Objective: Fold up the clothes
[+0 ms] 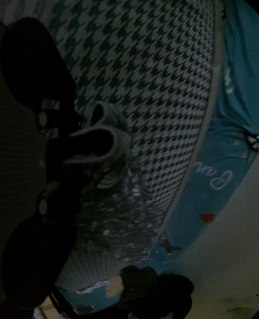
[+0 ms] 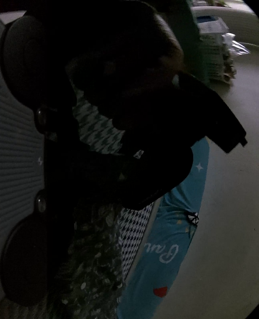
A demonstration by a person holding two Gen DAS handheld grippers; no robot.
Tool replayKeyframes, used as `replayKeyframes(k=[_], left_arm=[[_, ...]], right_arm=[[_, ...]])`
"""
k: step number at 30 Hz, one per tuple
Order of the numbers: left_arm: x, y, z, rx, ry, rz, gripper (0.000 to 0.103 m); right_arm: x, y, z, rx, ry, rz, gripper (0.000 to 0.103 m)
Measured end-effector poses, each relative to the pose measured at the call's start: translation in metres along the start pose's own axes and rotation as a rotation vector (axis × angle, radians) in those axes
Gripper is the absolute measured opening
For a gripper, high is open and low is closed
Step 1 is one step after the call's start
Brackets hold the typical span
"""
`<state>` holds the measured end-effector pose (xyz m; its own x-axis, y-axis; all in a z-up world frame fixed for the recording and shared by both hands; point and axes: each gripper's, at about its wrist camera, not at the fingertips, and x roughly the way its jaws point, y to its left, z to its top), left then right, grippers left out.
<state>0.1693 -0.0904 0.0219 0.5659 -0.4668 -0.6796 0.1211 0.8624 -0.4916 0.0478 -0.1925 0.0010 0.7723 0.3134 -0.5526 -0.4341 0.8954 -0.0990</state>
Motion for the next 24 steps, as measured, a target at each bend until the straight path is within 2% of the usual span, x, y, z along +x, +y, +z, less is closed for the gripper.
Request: replayKeyframes(k=[6,12,19,22,24], left_arm=[[-0.034,0.019,0.013,-0.038,-0.035,0.043,0.033],[-0.084,0.054,0.024,-0.077,-0.107,0.079,0.033],[-0.126,0.098,0.033,-0.114,-0.145,0.167,0.034],[-0.132,0.114,0.034,-0.149,-0.148,0.206,0.039],[-0.130,0.120,0.033,-0.161,-0.141,0.246,0.049]], right_arm=[[0.009,0.020,0.024,0.024,-0.020,0.102,0.025],[0.031,0.044,0.052,0.055,-0.052,0.220,0.025],[0.057,0.073,0.073,0.058,-0.052,0.328,0.025],[0.070,0.080,0.072,0.045,-0.023,0.321,0.027],[0.077,0.080,0.067,0.039,0.003,0.328,0.033]])
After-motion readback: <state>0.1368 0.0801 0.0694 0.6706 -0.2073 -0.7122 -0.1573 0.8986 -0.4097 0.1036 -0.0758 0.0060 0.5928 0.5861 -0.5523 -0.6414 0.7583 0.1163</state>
